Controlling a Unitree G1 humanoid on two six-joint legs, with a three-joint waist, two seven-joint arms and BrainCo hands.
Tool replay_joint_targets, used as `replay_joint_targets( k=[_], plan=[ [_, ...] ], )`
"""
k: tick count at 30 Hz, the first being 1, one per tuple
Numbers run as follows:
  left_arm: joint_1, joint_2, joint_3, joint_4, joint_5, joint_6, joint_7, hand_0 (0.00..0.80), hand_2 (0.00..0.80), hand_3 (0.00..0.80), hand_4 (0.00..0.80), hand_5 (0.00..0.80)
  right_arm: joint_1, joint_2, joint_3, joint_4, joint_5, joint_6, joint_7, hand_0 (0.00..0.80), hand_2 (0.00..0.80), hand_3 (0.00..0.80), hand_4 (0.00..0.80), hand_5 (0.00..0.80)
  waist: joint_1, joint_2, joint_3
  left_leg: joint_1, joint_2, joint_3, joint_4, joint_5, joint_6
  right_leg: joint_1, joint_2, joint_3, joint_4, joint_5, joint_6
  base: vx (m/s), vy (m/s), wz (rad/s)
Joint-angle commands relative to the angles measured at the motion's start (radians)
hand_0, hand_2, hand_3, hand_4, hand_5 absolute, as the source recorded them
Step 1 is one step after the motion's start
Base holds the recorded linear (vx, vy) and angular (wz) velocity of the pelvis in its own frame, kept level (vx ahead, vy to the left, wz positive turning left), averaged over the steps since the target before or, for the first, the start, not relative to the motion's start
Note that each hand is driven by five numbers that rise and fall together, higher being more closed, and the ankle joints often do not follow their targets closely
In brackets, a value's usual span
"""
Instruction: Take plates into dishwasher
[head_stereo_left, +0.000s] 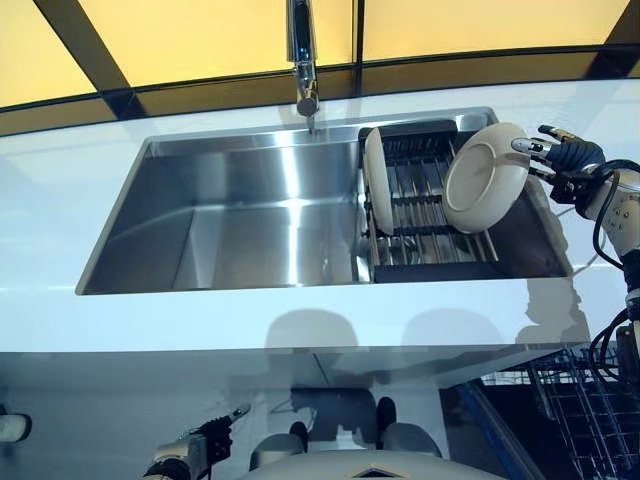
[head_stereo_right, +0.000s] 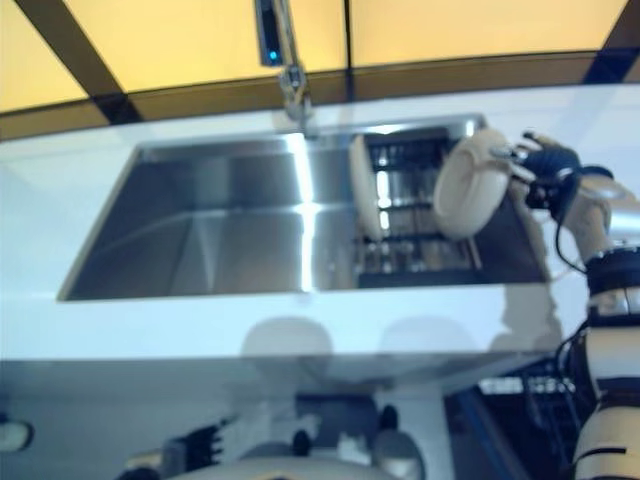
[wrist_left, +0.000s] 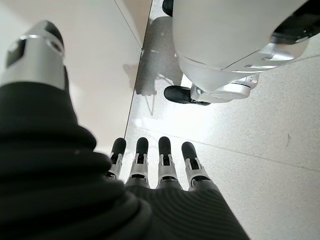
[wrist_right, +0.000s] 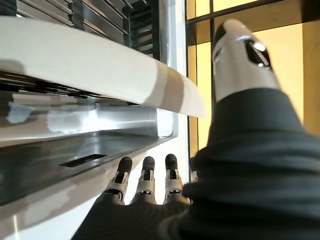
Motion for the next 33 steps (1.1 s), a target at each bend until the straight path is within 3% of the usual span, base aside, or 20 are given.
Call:
replay_joint_targets(
  k=[1,21,22,23,24,25,33],
  plan=[
    [-0.037,0.052,-0.058,0.015,-0.035,0.002,0.017,0.000,0.000,0.000,0.000,0.000,-0.052,0.023,0.025,0.022,-0.009,-0.037,0.012,0.000,0.000,0.000,0.000,0.000,0.017,-0.087,0.007,-0.047,-0.026,0.051,0.058,-0.027,0.014,0.019,-0.038,0.011,0.032,-0.058,0.040,0.000,0.000,0.00],
    [-0.049,0.049,-0.057,0.024,-0.041,0.009,0.009,0.000,0.000,0.000,0.000,0.000,-0.054,0.072,0.047,0.051,-0.044,-0.005,0.081,0.000,0.000,0.000,0.000,0.000,0.024,-0.086,0.010,-0.047,-0.027,0.052,0.057,-0.022,0.013,0.027,-0.037,0.010,0.026,-0.058,0.038,0.000,0.000,0.00],
    [-0.050,0.048,-0.057,0.024,-0.042,0.010,0.010,0.000,0.000,0.000,0.000,0.000,-0.058,0.072,0.050,0.055,-0.050,-0.004,0.085,0.122,0.122,0.122,0.122,0.122,0.026,-0.087,0.010,-0.047,-0.027,0.051,0.058,-0.022,0.012,0.028,-0.037,0.009,0.026,-0.058,0.038,0.000,0.000,0.00],
    [-0.049,0.048,-0.056,0.024,-0.042,0.009,0.010,0.000,0.000,0.000,0.000,0.000,-0.059,0.072,0.053,0.056,-0.068,-0.004,0.084,0.518,0.518,0.518,0.518,0.518,0.027,-0.087,0.008,-0.047,-0.027,0.050,0.059,-0.022,0.012,0.030,-0.037,0.009,0.026,-0.059,0.038,0.000,0.000,0.00],
    [-0.048,0.048,-0.056,0.024,-0.042,0.009,0.010,0.000,0.000,0.000,0.000,0.000,-0.059,0.072,0.053,0.058,-0.073,-0.006,0.084,0.731,0.731,0.731,0.731,0.731,0.027,-0.088,0.008,-0.046,-0.026,0.050,0.059,-0.022,0.012,0.030,-0.037,0.008,0.026,-0.059,0.038,0.000,0.000,0.00],
    [-0.048,0.048,-0.056,0.024,-0.042,0.009,0.012,0.000,0.000,0.000,0.000,0.000,-0.063,0.068,0.059,0.066,-0.098,-0.017,0.084,0.800,0.800,0.800,0.800,0.800,0.030,-0.089,0.006,-0.046,-0.026,0.050,0.058,-0.021,0.012,0.032,-0.037,0.008,0.025,-0.059,0.038,0.000,0.000,0.00],
    [-0.048,0.047,-0.059,0.019,-0.049,0.013,0.018,0.000,0.000,0.000,0.000,0.000,-0.087,0.042,0.084,0.061,-0.170,-0.047,0.035,0.800,0.800,0.800,0.800,0.800,0.033,-0.095,0.004,-0.039,-0.023,0.048,0.054,-0.020,0.012,0.040,-0.034,0.006,0.022,-0.059,0.038,0.000,0.000,0.00]
  ],
)
